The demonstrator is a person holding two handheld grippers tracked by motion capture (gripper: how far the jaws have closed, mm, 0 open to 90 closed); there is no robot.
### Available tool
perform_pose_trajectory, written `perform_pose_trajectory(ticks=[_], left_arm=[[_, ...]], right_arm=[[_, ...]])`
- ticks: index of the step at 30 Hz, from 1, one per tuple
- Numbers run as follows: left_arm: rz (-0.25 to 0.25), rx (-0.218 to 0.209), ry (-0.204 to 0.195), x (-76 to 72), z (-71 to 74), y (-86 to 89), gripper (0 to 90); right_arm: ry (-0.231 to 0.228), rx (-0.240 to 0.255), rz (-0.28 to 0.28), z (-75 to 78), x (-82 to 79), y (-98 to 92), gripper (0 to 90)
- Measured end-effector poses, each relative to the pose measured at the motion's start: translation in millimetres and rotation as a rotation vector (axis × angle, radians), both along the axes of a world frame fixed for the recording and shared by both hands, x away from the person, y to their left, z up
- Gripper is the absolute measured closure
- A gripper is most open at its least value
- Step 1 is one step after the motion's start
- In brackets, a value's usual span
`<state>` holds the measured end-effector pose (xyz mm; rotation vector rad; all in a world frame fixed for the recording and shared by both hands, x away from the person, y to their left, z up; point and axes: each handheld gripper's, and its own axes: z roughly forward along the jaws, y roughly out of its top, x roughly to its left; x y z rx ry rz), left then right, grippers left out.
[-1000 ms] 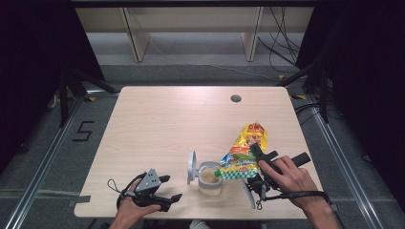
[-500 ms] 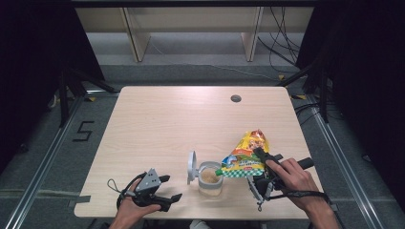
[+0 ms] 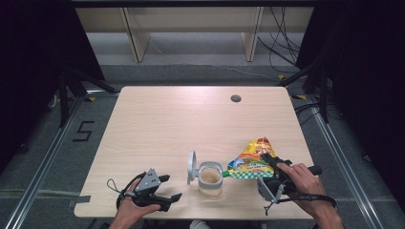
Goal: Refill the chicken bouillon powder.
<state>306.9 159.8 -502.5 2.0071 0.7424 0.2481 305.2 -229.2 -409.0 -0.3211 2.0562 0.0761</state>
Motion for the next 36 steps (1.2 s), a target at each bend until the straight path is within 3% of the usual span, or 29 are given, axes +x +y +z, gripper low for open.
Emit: perform_pose_trajectory(ticks=[3, 4, 5, 6, 7, 9, 10, 11, 12, 13, 14, 20, 21, 22, 24, 27, 28, 29, 30, 31, 32, 33, 34, 36], left_arm=[[0.003, -0.002, -0.01, -0.8, 0.4, -0.2, 20.3], [-0.007, 0.027, -0.01, 0.3, 1.5, 1.7, 20.3], [-0.003, 0.02, -0.011, 0.0, 1.4, 1.4, 20.2], [-0.002, 0.015, -0.011, -0.3, 1.5, 1.6, 20.2], [0.007, -0.018, -0.002, -1.4, 0.8, -0.5, 20.2], [0.007, -0.015, -0.002, -1.3, 0.6, -0.5, 20.2], [0.003, -0.005, -0.004, -1.0, 0.8, 0.0, 20.2], [-0.002, 0.01, -0.008, -0.4, 1.1, 0.9, 20.2], [-0.004, 0.016, -0.013, 0.1, 0.8, 1.1, 20.2], [0.001, -0.008, -0.003, -1.0, 0.6, -0.6, 20.2], [-0.001, -0.002, -0.011, -0.6, 0.2, -0.1, 20.2], [-0.009, 0.006, -0.019, 0.0, 0.1, 0.0, 20.2], [-0.011, 0.007, -0.024, 0.2, 0.4, 0.2, 20.2], [0.0, 0.009, -0.018, 0.3, 0.4, 0.5, 20.3], [0.002, 0.012, -0.009, -0.3, 0.8, 0.7, 20.3], [-0.003, 0.007, -0.011, 0.0, 0.9, 0.6, 20.2], [-0.002, 0.007, -0.011, -0.1, 0.9, 0.6, 20.2], [-0.004, 0.019, -0.015, 0.3, 1.1, 1.1, 20.3], [-0.002, -0.006, -0.012, -0.5, 0.6, -0.4, 20.3], [-0.016, 0.025, -0.026, 0.7, 1.3, 1.5, 20.2], [-0.002, -0.01, -0.014, -0.7, 0.3, -1.1, 20.3], [-0.005, -0.005, -0.014, -0.6, 0.5, -0.9, 20.3], [-0.013, 0.026, -0.021, 0.2, 1.2, 0.8, 20.3], [-0.009, 0.021, -0.013, -0.4, 1.7, -0.1, 20.3]], right_arm=[[0.018, 0.074, -0.005, -2.9, 0.9, -6.3, 79.7], [0.001, 0.023, 0.045, 1.8, 3.7, -6.4, 79.7], [0.033, 0.122, -0.012, -5.1, 1.4, -12.3, 79.7], [0.051, 0.166, -0.034, -7.4, 0.5, -14.8, 79.7], [0.049, 0.167, -0.023, -6.5, 1.4, -17.4, 79.7], [0.071, 0.213, -0.043, -7.2, 1.6, -25.3, 79.8], [0.095, 0.248, -0.092, -8.5, -0.8, -27.5, 79.8], [0.086, 0.26, -0.059, -9.4, 1.9, -31.4, 80.0], [0.1, 0.259, -0.081, -7.9, 0.8, -33.5, 80.6], [0.105, 0.271, -0.084, -7.7, 1.1, -36.7, 80.6], [0.121, 0.328, -0.132, -11.6, -1.9, -38.8, 80.7], [0.136, 0.396, -0.132, -17.6, 0.7, -49.3, 80.9], [0.146, 0.434, -0.162, -19.7, -0.6, -50.4, 80.9], [0.155, 0.438, -0.154, -20.2, 0.9, -51.1, 80.9], [0.189, 0.502, -0.174, -23.6, 1.6, -53.3, 80.9], [0.201, 0.521, -0.17, -23.8, 1.5, -54.7, 81.0], [0.216, 0.55, -0.188, -24.2, -0.3, -55.1, 81.0], [0.218, 0.542, -0.168, -23.3, -0.6, -55.4, 81.4], [0.232, 0.563, -0.181, -23.8, -3.1, -56.0, 81.5], [0.231, 0.576, -0.163, -24.2, -3.4, -56.4, 81.6], [0.256, 0.597, -0.17, -24.7, -4.0, -57.1, 81.6], [0.276, 0.603, -0.17, -26.7, -4.4, -56.7, 81.6], [0.262, 0.602, -0.175, -28.1, -3.9, -56.7, 81.6], [0.287, 0.611, -0.182, -32.2, -2.0, -57.1, 82.0]])
